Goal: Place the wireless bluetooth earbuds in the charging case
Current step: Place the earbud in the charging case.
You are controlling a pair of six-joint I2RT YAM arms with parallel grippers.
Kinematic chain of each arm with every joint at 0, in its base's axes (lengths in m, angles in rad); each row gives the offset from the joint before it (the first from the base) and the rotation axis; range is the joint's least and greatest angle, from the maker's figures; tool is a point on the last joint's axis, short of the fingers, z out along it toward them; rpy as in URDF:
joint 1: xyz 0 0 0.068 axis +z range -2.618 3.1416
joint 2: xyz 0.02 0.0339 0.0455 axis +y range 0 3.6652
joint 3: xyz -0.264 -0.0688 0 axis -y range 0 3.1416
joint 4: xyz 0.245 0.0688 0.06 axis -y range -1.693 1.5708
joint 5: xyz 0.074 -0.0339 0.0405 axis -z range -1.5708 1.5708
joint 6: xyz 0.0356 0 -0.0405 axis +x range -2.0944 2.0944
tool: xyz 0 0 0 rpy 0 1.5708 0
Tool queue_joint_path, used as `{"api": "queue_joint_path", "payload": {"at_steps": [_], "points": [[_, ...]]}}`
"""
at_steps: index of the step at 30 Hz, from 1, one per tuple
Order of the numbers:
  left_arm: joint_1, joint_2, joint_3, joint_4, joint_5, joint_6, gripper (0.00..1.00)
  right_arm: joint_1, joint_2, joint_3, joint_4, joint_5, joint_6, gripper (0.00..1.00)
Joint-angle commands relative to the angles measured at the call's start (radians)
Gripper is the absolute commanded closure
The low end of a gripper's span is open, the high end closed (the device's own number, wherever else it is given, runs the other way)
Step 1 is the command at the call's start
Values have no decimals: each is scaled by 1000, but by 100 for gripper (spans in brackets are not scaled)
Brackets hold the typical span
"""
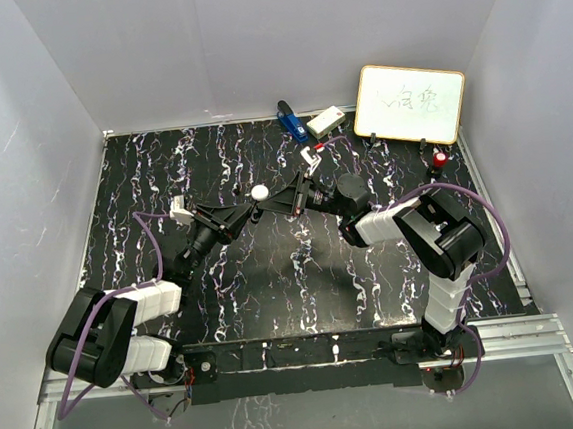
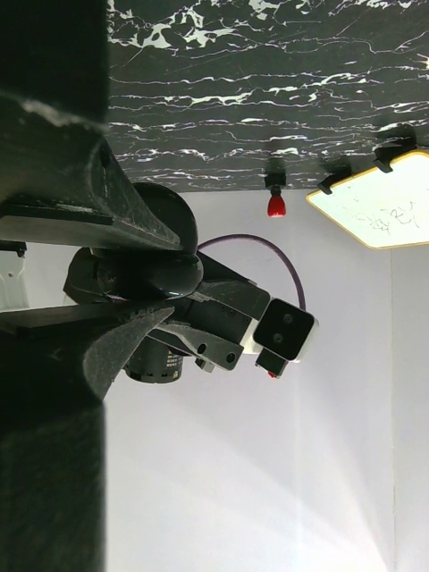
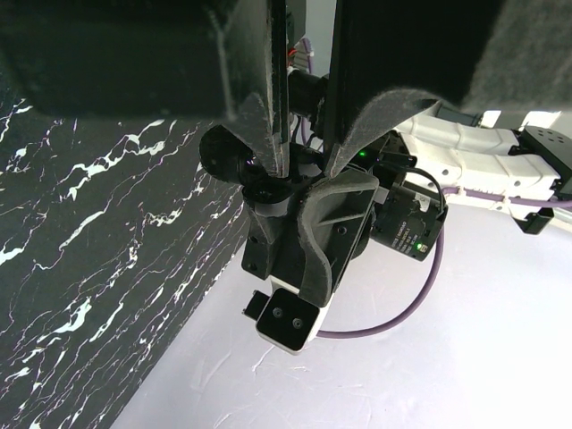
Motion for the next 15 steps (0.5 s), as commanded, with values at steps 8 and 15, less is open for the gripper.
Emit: {"api": "queue_joint_path", "payload": {"at_steps": [8,15], "points": [[-4,-35,26,52,-32,2,100,5,-2,18,39,19,-7,100],[-4,-41,26,51,-38,2,100,5,-15,14,13,29,-23,100]]}}
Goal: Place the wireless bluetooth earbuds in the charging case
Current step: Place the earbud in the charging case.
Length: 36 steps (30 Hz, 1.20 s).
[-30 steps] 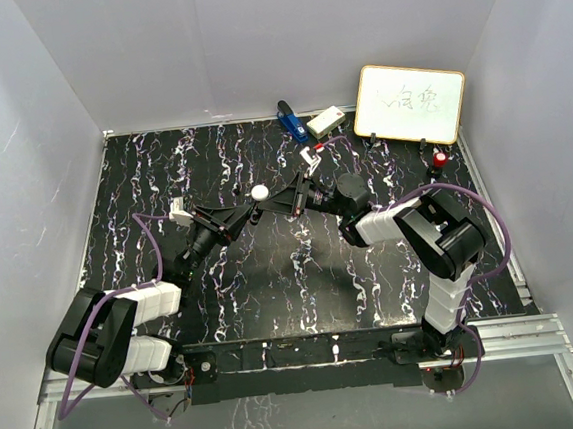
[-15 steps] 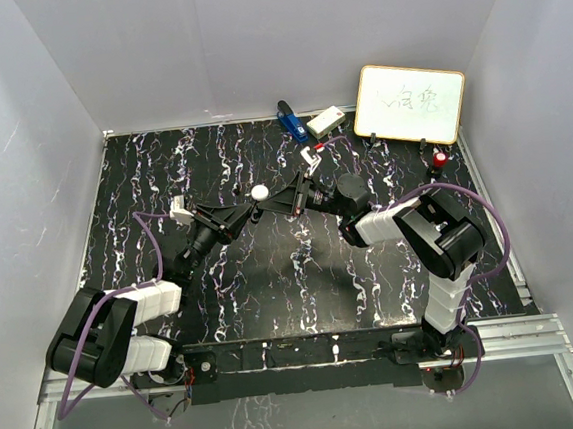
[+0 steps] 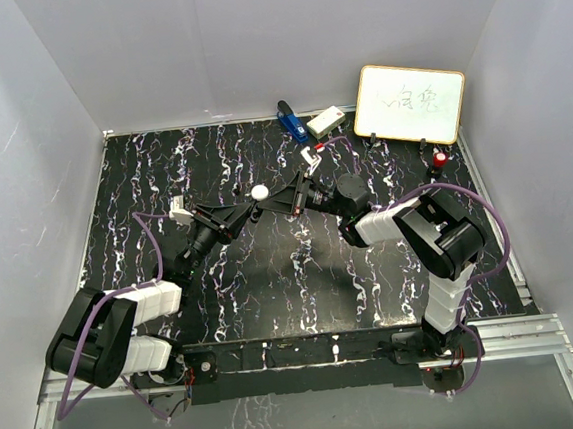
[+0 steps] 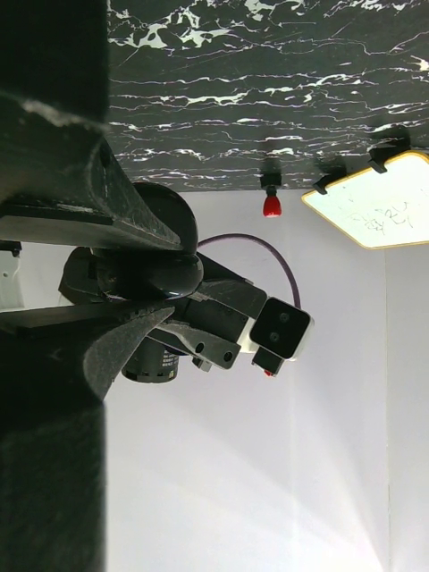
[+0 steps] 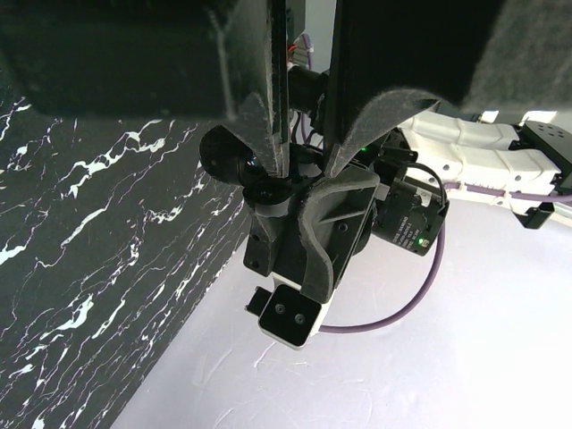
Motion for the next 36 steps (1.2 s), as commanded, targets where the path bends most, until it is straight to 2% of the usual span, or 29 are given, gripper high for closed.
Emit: {"api": "queue_joint_path", "payload": {"at_steps": [1,16,36], "points": [[-3,-40,26,52,-22,2,100,4,-16,16,9,19,-32,99],[-3,-49,22,58,-37,-1,100,5,-36,12,-20,41,-44,93],[-3,-72,12,56,-72,-7,100,4,-54,2,-36,74,-42,90]]}}
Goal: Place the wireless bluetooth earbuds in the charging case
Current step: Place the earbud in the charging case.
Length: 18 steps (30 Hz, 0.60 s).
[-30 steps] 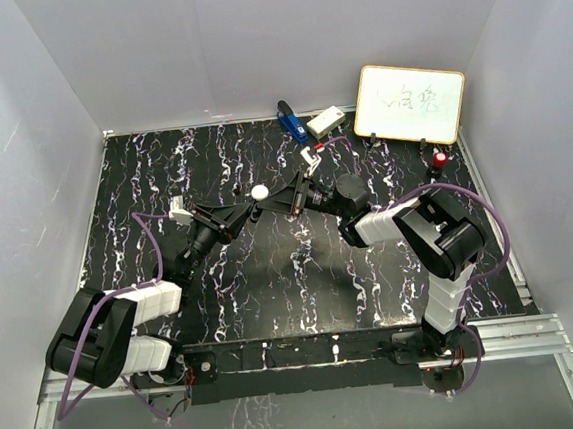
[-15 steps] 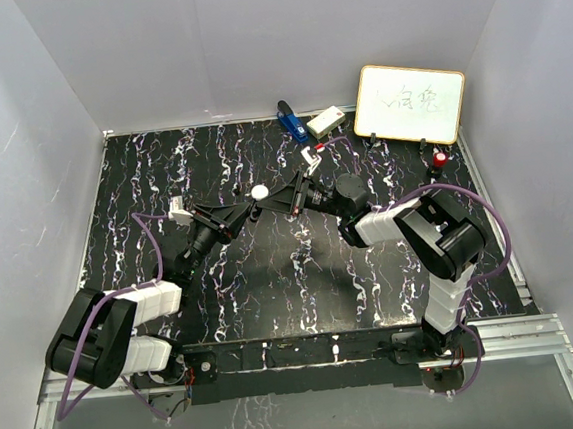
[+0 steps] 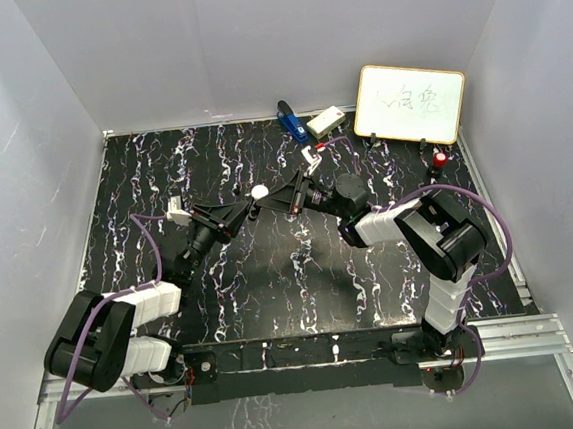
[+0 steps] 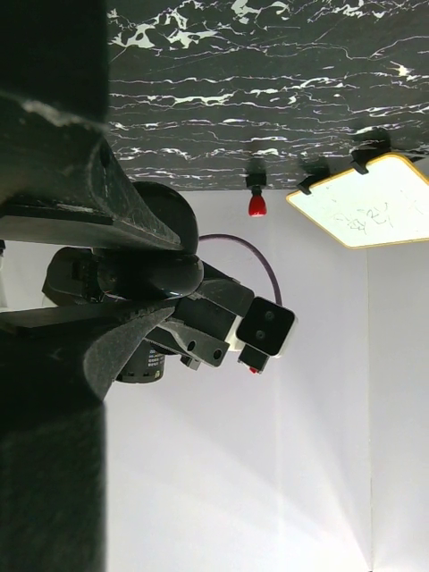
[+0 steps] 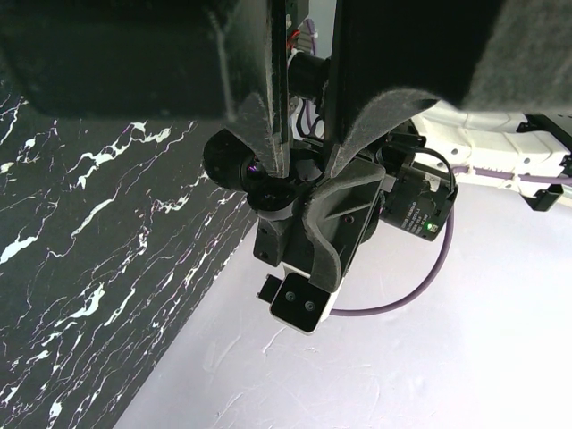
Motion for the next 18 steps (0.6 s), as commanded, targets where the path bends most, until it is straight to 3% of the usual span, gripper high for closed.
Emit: {"api": "queue_joint_path", "payload": {"at_steps": [1,18], "points": [[-3,-54,12,70,-27,-7,100,-2,-40,3,-6,21,-23,90],[-3,-57,13,73,-28,-9,100,-10,-45,0,-25,41,-21,89]]}}
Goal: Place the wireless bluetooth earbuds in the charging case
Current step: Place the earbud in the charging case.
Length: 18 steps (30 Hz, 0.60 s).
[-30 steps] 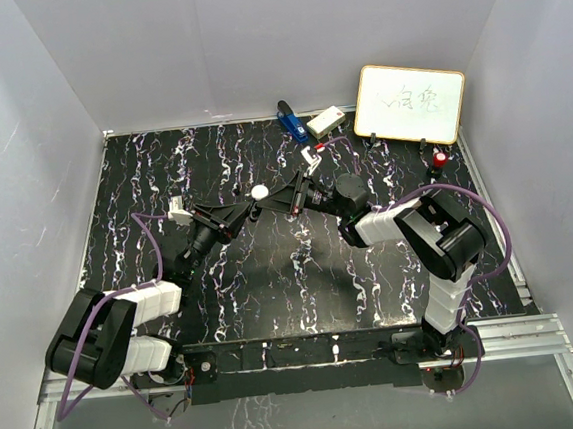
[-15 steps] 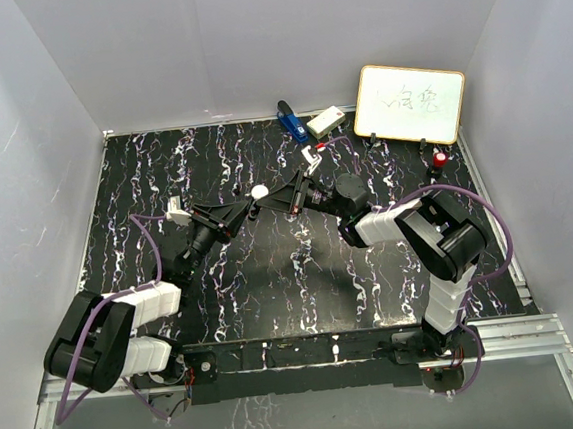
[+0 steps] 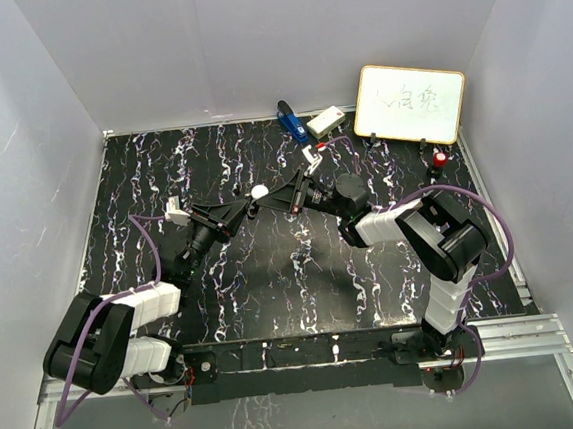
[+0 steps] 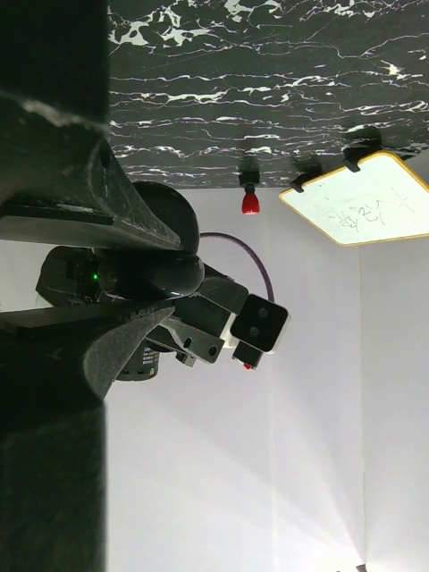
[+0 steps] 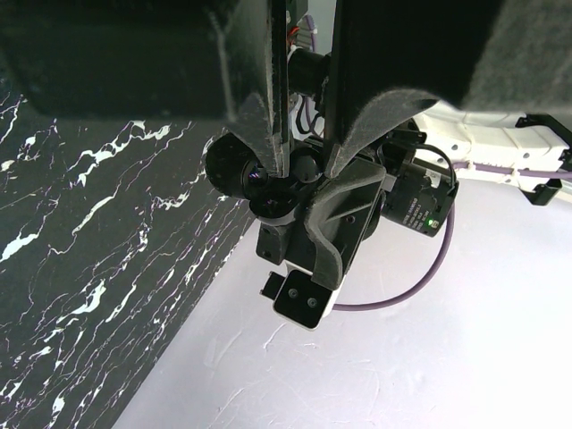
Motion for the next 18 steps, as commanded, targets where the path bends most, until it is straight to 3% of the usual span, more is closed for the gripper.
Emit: {"api": "queue_joint_path", "payload": {"at_steps": [1,18], "points": [[-3,-40,13,82,-6,-9,100,-11,-37,2,-22,29,-20,89],[-9,-29,9,92,-5,-11,100,-20,-41,19,-82,48,-15,90]]}}
